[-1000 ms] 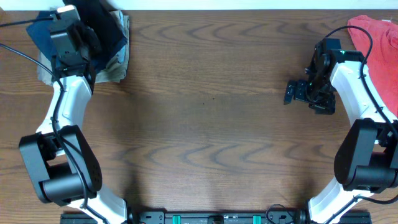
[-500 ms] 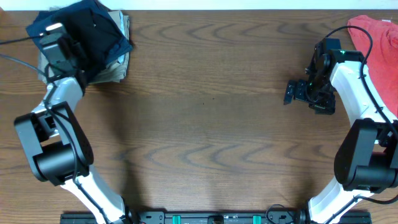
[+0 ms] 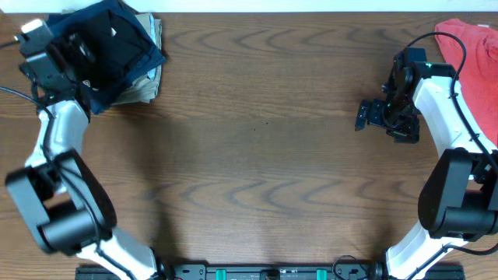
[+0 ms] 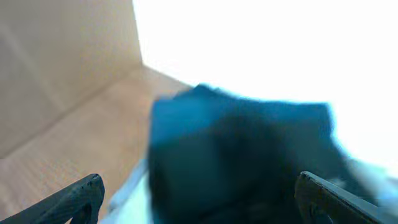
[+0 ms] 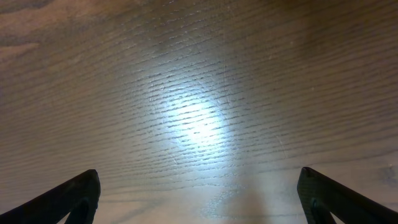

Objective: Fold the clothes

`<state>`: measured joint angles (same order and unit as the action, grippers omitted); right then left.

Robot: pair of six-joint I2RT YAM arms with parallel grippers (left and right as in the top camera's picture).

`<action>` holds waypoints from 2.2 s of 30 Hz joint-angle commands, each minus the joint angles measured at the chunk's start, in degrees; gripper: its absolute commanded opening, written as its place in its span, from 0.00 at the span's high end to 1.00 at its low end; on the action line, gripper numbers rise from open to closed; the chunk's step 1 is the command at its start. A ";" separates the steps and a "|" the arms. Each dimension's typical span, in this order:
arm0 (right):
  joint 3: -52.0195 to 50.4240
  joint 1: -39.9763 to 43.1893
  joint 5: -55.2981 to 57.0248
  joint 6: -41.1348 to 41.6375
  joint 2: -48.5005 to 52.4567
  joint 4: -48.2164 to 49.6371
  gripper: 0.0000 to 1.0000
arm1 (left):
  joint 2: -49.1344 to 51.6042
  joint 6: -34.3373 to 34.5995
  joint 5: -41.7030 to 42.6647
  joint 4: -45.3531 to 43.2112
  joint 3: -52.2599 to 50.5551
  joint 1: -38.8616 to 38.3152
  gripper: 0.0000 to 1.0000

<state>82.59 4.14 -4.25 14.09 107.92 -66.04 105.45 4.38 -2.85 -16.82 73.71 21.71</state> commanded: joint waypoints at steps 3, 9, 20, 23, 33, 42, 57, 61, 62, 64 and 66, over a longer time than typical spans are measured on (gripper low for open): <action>0.87 -0.09 0.39 0.92 -0.68 0.07 0.01 | -0.94 2.14 3.26 2.86 1.18 -2.91 0.19; 0.87 -0.09 0.37 0.90 -0.68 0.07 0.01 | 4.92 2.12 3.26 5.07 1.16 -3.15 0.80; 0.87 -0.09 0.39 0.92 -0.68 0.09 0.01 | 11.93 1.70 0.24 8.79 1.16 -1.09 0.91; 0.87 -0.09 0.39 0.90 -0.68 0.07 0.01 | 8.66 1.75 0.31 11.93 1.16 -1.53 0.91; 0.87 -0.09 0.39 0.92 -0.68 0.07 0.01 | -12.83 2.29 0.90 28.68 1.16 -6.71 0.02; 0.87 -0.09 0.39 0.92 -0.68 0.07 0.01 | -32.70 13.94 7.15 62.71 0.61 -12.72 0.02; 0.87 -0.09 0.39 0.92 -0.68 0.07 0.01 | -56.89 18.45 19.32 71.14 -24.46 -37.70 0.02; 0.87 -0.09 0.39 0.90 -0.68 0.07 0.01 | -56.65 18.45 19.32 74.27 -25.18 -38.88 0.02; 0.87 -0.09 0.39 0.92 -0.68 0.07 0.01 | -56.41 18.45 19.34 74.71 -25.18 -38.88 0.02; 0.87 -0.09 0.39 0.90 -0.68 0.07 0.01 | -56.15 18.45 19.32 75.12 -25.18 -38.88 0.02; 0.87 -0.09 0.37 0.92 -0.68 0.07 0.01 | -56.11 18.43 18.14 75.01 -25.18 -38.88 0.02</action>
<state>82.72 4.14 -4.23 14.11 107.92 -66.04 49.17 22.37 16.14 58.08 48.45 -16.99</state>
